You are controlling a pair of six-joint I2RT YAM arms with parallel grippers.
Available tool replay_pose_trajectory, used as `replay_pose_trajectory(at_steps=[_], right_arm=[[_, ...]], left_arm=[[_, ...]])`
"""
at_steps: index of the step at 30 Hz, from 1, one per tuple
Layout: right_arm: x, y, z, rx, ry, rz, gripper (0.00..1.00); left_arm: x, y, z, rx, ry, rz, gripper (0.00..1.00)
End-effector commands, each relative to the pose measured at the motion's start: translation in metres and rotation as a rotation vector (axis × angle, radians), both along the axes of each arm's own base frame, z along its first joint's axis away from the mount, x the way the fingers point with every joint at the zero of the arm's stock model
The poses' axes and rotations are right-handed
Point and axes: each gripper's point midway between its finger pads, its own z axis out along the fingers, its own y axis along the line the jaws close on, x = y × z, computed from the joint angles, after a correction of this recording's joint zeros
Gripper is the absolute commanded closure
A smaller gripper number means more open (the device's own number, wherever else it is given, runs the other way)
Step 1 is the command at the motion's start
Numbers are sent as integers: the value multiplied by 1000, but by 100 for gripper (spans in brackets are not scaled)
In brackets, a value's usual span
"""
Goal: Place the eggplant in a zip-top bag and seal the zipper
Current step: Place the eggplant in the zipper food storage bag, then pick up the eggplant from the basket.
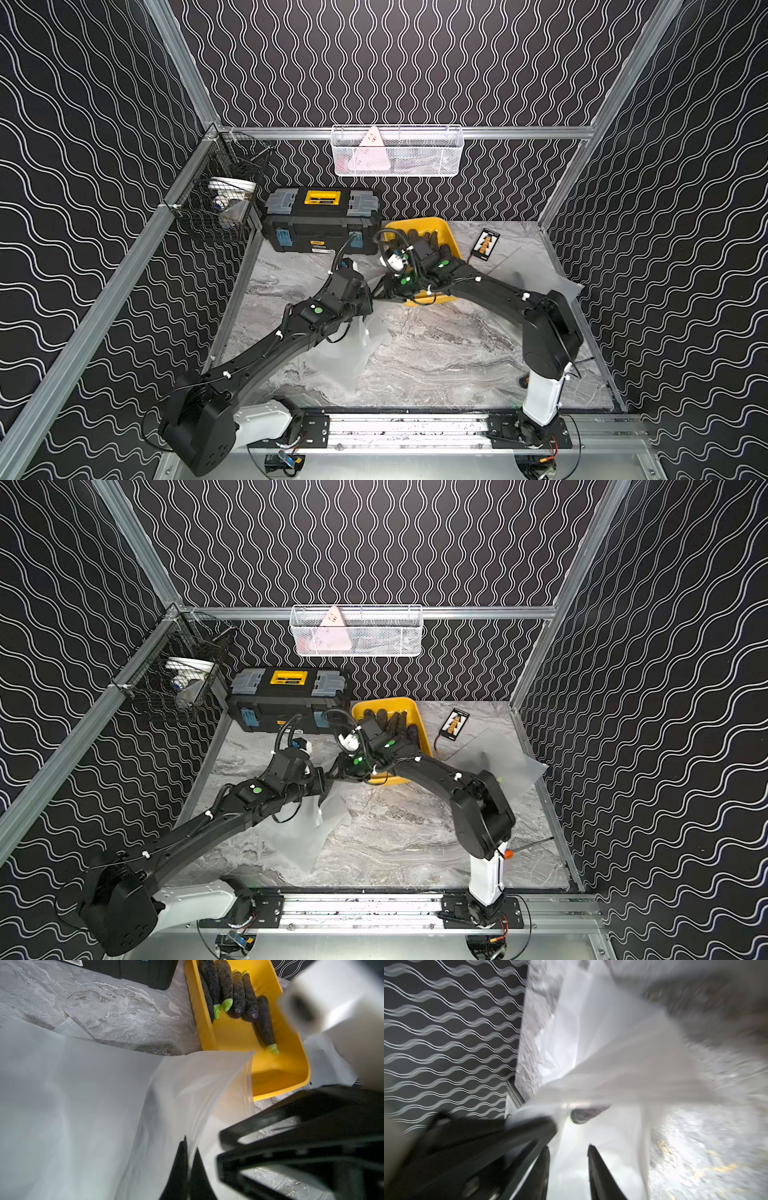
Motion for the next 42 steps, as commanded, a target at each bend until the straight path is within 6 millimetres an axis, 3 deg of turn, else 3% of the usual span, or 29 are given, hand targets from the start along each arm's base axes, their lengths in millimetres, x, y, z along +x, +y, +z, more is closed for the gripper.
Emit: replay_pose_trajectory(at_steps=[1, 3, 8, 11, 13, 22, 30, 34, 38, 42], right_arm=[[28, -34, 10, -32, -59, -103, 61], [53, -71, 4, -95, -78, -199, 60], [118, -192, -29, -429, -208, -510, 58], [137, -235, -49, -599, -245, -574, 53], [146, -251, -62, -674, -261, -579, 52], [176, -261, -114, -796, -277, -518, 49], [191, -260, -133, -821, -284, -525, 49], [194, -255, -147, -808, -264, -502, 56], [192, -249, -147, -778, -250, -492, 68], [190, -248, -120, -745, -288, -513, 76]], left_arm=[[2, 6, 0, 29, 2, 18, 100], [1, 5, -3, 28, 7, 14, 100], [0, 1, -11, 19, 30, 1, 100], [0, 1, -12, 17, 36, 3, 100], [0, 1, -12, 21, 37, -1, 100], [0, 2, -10, 29, 37, -3, 100], [2, 0, -12, 31, 43, -7, 100], [3, -1, -13, 37, 45, -11, 100], [3, 0, -14, 42, 45, -6, 100], [3, 1, -15, 43, 48, -1, 100]])
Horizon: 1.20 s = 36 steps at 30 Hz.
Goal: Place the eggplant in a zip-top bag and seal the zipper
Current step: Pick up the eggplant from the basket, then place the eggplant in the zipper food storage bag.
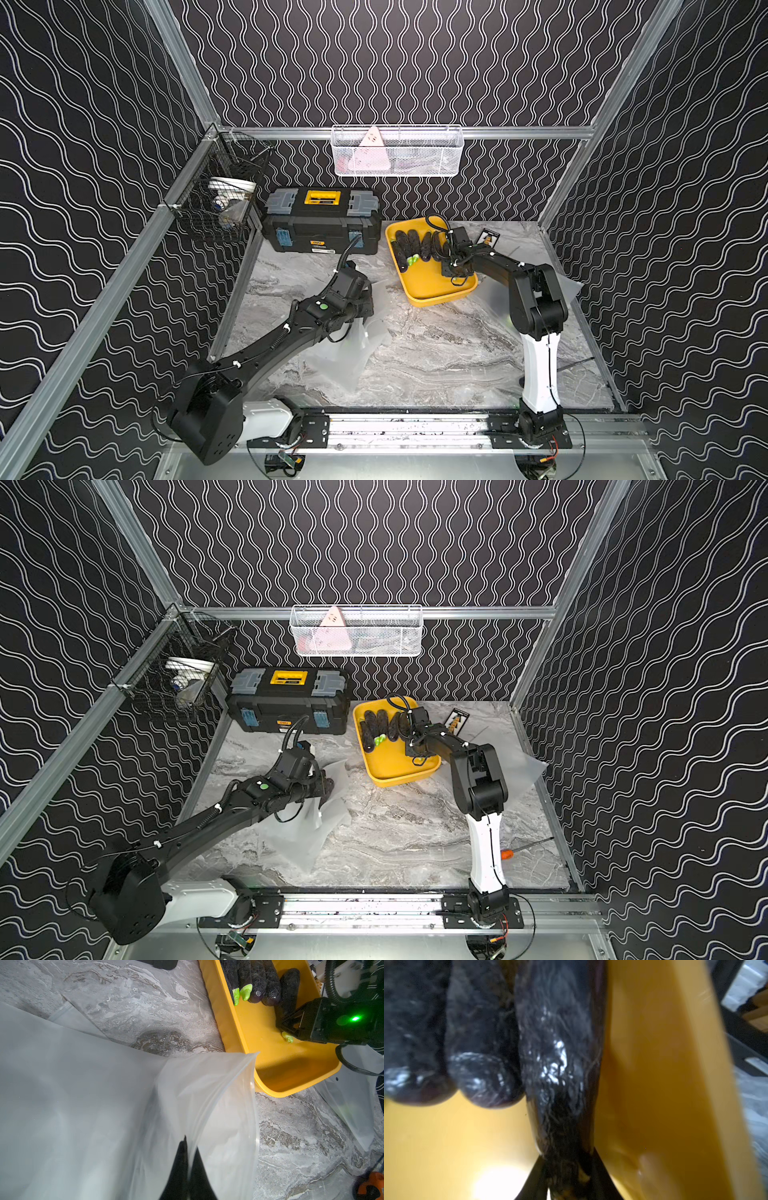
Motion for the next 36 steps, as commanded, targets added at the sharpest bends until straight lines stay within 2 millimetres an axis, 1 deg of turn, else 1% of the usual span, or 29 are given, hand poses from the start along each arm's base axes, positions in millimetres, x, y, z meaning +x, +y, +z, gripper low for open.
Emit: replay_pose_trajectory(at_steps=[1, 4, 5, 6, 7, 9, 11, 14, 16, 18, 19, 22, 25, 27, 28, 29, 31, 36], right_arm=[[3, 2, 30, 37, -63, -10, 78], [1, 6, 55, 72, -95, 5, 80], [-1, 7, 56, 79, -91, 10, 80], [-3, 8, 73, 94, -115, 15, 80], [-5, 9, 79, 110, -119, 16, 80], [-12, 16, 93, 161, -125, 27, 81], [-24, 27, 109, 240, -128, 46, 82], [-59, 73, 142, 481, -116, 165, 83], [-92, 107, 163, 636, -94, 263, 83], [-124, 136, 176, 727, -56, 364, 83], [-144, 152, 178, 741, -23, 418, 83], [-189, 177, 173, 770, 69, 519, 84], [-223, 192, 167, 849, 158, 580, 84], [-239, 199, 163, 890, 207, 609, 84], [-245, 202, 163, 902, 216, 620, 85], [-252, 202, 154, 901, 244, 618, 85], [-262, 204, 146, 902, 287, 627, 85], [-270, 209, 128, 926, 388, 592, 85]], left_arm=[[4, 2, 5, 4, -19, 9, 100], [5, 3, 5, 7, -20, 12, 100], [5, 3, 6, 7, -21, 14, 100], [5, 4, 6, 7, -22, 16, 100], [5, 4, 6, 8, -22, 17, 100], [6, 4, 6, 11, -23, 18, 100], [7, 4, 6, 14, -22, 15, 100], [7, 5, 5, 13, -21, 16, 100], [7, 4, 4, 10, -20, 17, 100], [7, 5, 4, 5, -19, 20, 100], [7, 5, 4, 5, -19, 23, 100], [7, 6, 2, 12, -11, 26, 100], [7, 7, 2, 16, -11, 27, 100], [7, 7, 2, 17, -13, 30, 100], [7, 7, 2, 19, -15, 32, 100], [8, 8, 3, 19, -16, 34, 100], [7, 8, 2, 23, -14, 35, 100], [8, 4, 6, 37, -31, 6, 100]])
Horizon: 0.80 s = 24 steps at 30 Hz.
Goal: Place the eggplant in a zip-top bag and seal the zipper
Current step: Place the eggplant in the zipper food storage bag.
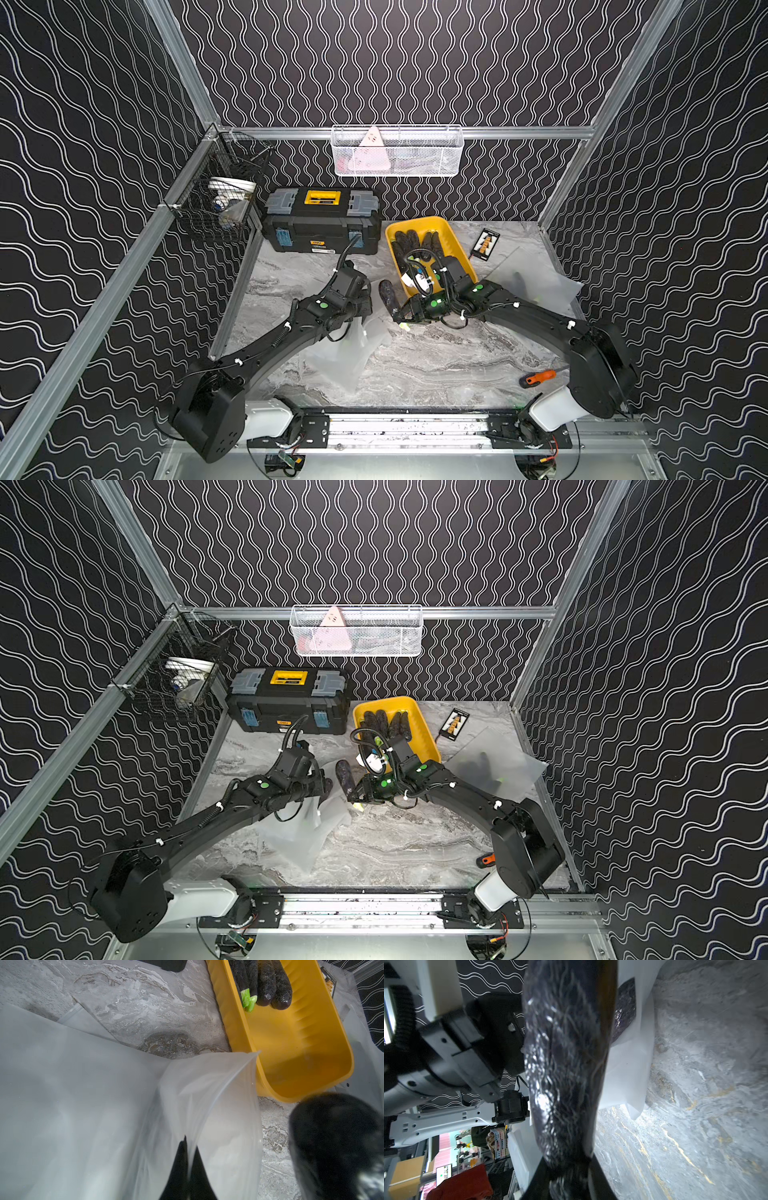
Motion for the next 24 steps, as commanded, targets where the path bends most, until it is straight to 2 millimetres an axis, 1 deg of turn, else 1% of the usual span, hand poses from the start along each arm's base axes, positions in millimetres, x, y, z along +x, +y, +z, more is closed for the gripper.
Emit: replay_pose_trajectory(at_steps=[1, 5, 7, 11, 12, 13, 14, 18, 21, 23, 24], right_arm=[[-5, 8, -2, 29, 77, 16, 84], [-9, 10, -18, -20, 209, 0, 83], [-10, 12, -22, -23, 263, -13, 80], [-6, 14, -19, -16, 315, -62, 79], [-7, 14, -20, -24, 338, -76, 78], [-1, 18, -11, -17, 338, -85, 76], [0, 18, -13, -30, 349, -95, 73], [7, 25, -16, -71, 354, -109, 67], [11, 30, -21, -90, 364, -114, 65], [14, 34, -20, -72, 382, -124, 59], [16, 38, -17, -51, 390, -124, 58]], left_arm=[[4, -2, 9, 32, -36, -18, 100], [0, -5, 13, 53, -65, -49, 100], [-3, -11, 15, 44, -79, -83, 100], [-9, -22, 16, 76, -98, -139, 100], [-10, -24, 18, 77, -110, -151, 100], [-12, -27, 19, 72, -114, -162, 100], [-13, -29, 21, 62, -121, -177, 100], [-17, -39, 24, 32, -134, -218, 100], [-18, -38, 26, 28, -135, -215, 100], [-19, -36, 26, 36, -131, -205, 100], [-19, -35, 27, 37, -129, -202, 100]])
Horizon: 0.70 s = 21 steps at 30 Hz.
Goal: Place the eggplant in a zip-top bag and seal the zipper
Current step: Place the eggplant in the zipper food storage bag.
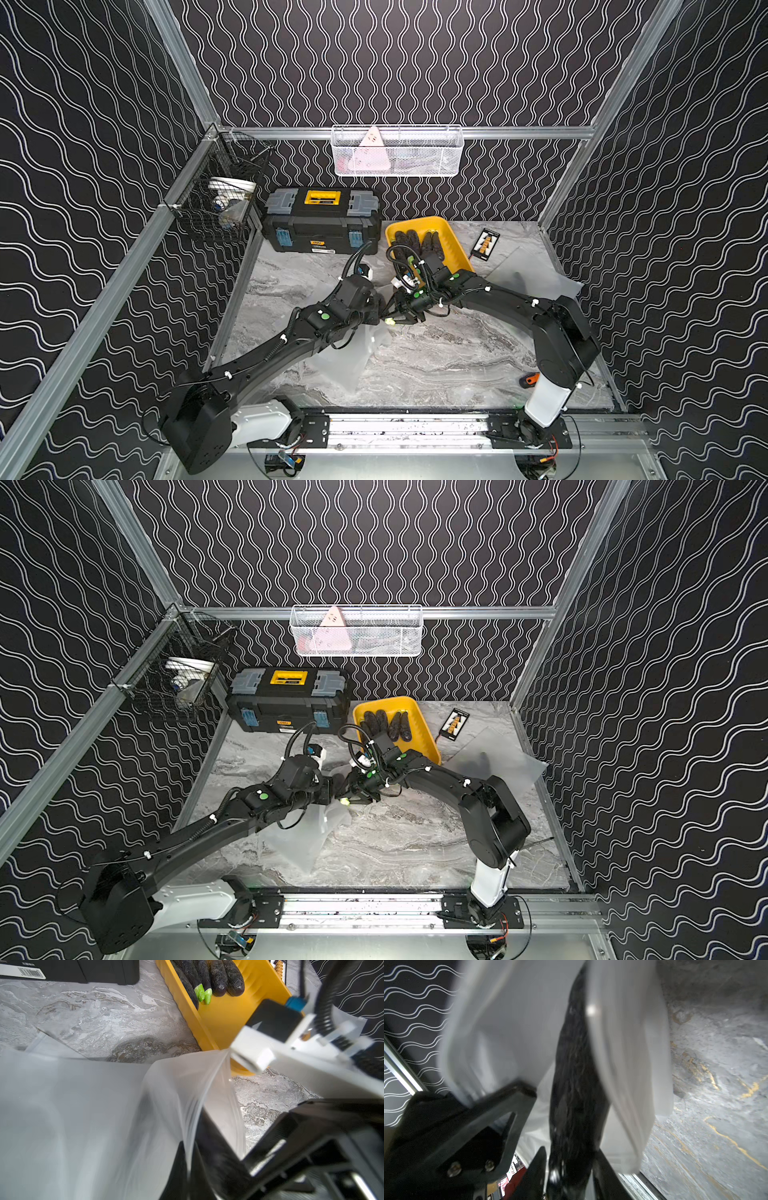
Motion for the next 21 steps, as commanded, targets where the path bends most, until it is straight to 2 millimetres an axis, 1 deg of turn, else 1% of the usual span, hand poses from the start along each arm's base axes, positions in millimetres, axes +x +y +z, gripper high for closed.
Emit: replay_pose_trajectory(at_steps=[1, 5, 7, 9, 11, 14, 17, 21], right_arm=[[3, 8, 8, 32, 36, -27, 58], [9, 10, 25, 50, -6, -54, 54], [9, 9, 34, 56, -36, -58, 54], [8, 4, 35, 41, -63, -63, 56], [9, 0, 32, 15, -85, -68, 62], [9, 0, 18, -19, -85, -64, 70], [6, 9, 6, -52, -103, -48, 76], [6, 27, -6, -68, -128, -39, 83]], left_arm=[[3, 1, 6, 2, -19, 5, 100], [3, 7, 3, 20, -7, 39, 100], [5, 10, 2, 15, -2, 54, 100], [6, 10, 2, -3, 4, 61, 100], [8, 10, 2, -22, 7, 62, 100], [9, 8, 5, -36, 5, 60, 100], [9, 7, 6, -41, 8, 55, 100], [8, 6, 7, -54, 11, 53, 100]])
